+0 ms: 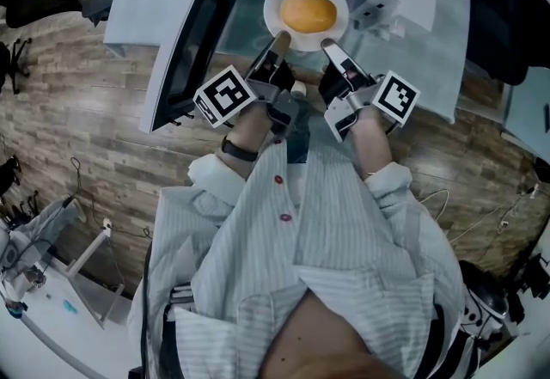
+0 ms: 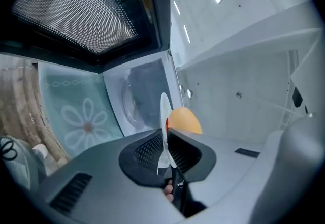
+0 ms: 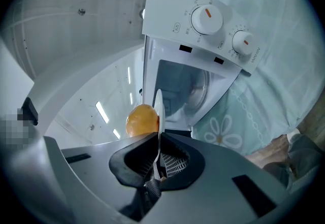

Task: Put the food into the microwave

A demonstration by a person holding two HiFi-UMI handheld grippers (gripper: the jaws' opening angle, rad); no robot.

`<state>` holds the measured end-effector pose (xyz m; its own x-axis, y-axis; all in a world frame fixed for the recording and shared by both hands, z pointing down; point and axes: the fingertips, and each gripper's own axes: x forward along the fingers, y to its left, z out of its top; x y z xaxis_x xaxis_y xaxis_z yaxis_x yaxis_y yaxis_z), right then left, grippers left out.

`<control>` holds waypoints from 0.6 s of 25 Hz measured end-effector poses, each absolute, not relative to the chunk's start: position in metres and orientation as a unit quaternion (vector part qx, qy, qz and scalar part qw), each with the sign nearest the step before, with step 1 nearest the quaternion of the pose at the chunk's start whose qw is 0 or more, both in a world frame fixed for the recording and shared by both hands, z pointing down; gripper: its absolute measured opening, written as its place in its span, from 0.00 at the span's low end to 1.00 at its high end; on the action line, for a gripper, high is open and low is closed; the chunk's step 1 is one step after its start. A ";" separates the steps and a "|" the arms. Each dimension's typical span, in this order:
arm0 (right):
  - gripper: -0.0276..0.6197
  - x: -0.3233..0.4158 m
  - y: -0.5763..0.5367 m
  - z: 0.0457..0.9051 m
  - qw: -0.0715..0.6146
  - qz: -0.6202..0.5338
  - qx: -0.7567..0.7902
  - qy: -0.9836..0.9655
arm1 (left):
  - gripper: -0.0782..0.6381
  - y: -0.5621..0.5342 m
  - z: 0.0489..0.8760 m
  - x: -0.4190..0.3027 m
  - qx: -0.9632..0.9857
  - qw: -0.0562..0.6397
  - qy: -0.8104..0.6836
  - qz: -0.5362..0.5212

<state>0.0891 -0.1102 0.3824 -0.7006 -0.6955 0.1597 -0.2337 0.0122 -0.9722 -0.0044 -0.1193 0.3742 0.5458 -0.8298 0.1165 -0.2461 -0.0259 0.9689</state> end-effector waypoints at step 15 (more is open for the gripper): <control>0.10 0.090 -0.134 0.390 0.191 -0.620 -0.353 0.674 | 0.15 -0.147 0.382 -0.003 0.668 0.583 -0.397 -0.237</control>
<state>0.0896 -0.1343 0.3897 -0.6779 -0.7125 0.1812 -0.2396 -0.0189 -0.9707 -0.0029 -0.1470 0.3822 0.5723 -0.8069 0.1467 -0.2554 -0.0054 0.9668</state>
